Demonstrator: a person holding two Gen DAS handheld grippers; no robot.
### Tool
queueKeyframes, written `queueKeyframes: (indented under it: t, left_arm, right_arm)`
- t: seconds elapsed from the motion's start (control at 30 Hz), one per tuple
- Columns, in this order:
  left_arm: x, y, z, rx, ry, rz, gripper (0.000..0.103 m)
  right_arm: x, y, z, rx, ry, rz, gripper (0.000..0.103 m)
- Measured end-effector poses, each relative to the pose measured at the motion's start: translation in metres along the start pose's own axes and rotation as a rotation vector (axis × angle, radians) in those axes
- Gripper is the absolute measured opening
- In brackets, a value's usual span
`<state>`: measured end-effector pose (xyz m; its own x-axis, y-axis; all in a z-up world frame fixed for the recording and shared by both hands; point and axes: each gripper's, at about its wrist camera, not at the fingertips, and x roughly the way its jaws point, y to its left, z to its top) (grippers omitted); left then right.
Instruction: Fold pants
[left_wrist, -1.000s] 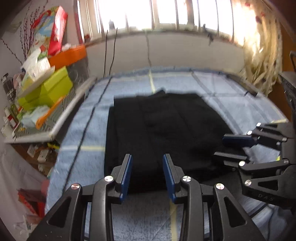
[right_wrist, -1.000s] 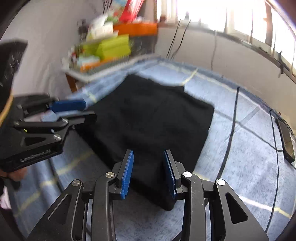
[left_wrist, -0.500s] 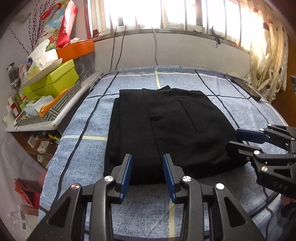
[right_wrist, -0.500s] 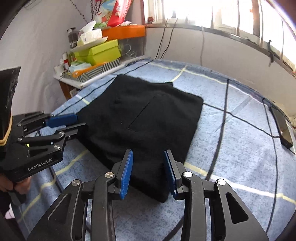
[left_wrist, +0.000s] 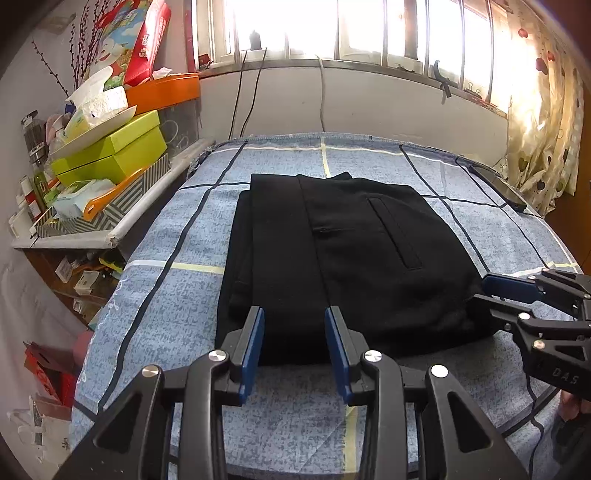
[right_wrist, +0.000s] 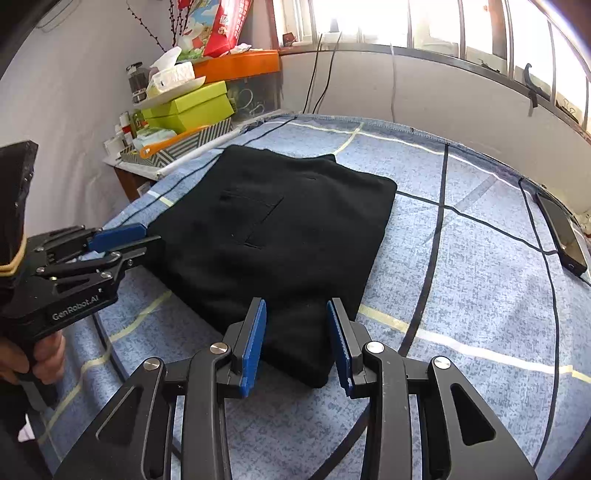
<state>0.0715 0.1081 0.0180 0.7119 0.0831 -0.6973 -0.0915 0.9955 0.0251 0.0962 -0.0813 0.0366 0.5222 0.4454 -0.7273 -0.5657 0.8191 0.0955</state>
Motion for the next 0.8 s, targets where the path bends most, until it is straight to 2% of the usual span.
queueKeyframes:
  t: [0.27,0.4,0.8]
  left_arm:
    - [-0.021,-0.007,-0.007,-0.014,0.002,0.012,0.038]
    - [-0.035,-0.013,-0.017,-0.011,-0.006,0.007,0.038]
    - [-0.022,-0.018,-0.041,0.008,0.064,0.03,0.038]
  right_arm:
    - [-0.03,0.02,-0.014,-0.05,-0.014,0.009,0.036]
    - [-0.038,0.025,-0.024,-0.05,-0.014,0.005,0.043]
    - [-0.024,0.026,-0.049,-0.054,0.077,-0.044,0.044]
